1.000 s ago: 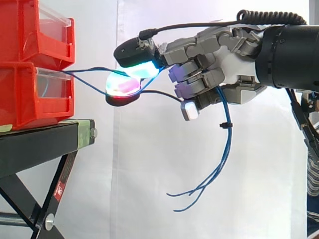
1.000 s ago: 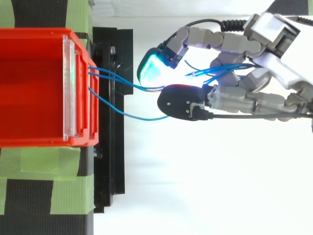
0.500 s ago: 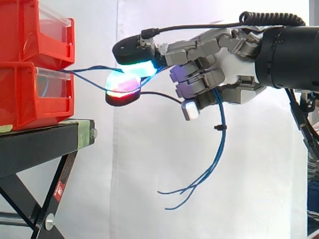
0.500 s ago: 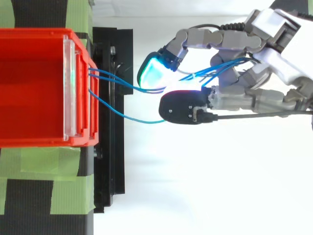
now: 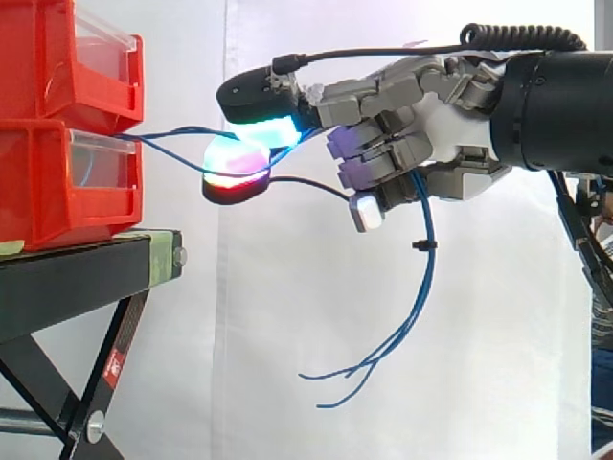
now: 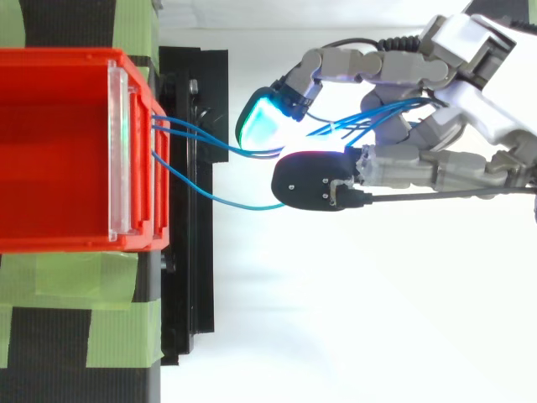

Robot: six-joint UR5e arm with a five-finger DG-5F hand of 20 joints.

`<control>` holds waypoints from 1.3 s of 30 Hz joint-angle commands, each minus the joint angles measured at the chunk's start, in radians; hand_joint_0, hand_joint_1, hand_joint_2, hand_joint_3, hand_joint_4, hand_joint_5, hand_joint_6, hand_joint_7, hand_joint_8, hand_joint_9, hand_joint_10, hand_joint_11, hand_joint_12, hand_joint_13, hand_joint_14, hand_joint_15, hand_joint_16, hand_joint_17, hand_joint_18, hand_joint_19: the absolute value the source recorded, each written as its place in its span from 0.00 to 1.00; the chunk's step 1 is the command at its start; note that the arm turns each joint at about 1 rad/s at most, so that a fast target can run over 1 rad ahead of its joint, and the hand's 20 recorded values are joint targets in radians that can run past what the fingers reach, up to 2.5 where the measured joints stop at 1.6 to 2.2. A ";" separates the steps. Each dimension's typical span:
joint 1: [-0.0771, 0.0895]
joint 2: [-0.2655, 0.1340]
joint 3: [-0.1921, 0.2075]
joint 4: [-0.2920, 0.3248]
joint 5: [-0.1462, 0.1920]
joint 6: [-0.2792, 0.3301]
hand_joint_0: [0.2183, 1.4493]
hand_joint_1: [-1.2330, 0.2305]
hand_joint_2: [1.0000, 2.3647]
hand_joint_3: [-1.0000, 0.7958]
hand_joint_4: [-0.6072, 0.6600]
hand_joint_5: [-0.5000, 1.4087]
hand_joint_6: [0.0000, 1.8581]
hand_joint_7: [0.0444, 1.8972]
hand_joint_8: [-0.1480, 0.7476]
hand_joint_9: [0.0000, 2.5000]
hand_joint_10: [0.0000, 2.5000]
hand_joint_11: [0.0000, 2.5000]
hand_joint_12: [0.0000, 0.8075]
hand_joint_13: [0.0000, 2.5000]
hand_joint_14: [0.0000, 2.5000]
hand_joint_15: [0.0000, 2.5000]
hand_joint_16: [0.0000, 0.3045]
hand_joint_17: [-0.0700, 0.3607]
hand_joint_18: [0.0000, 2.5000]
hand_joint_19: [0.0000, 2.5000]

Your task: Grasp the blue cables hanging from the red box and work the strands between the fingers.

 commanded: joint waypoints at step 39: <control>-0.040 0.038 0.000 -0.099 -0.051 -0.027 0.46 0.42 0.01 0.19 0.72 0.46 0.01 0.63 0.76 0.71 1.00 1.00 0.85 0.78 1.00 0.68 0.80 0.58 1.00 0.24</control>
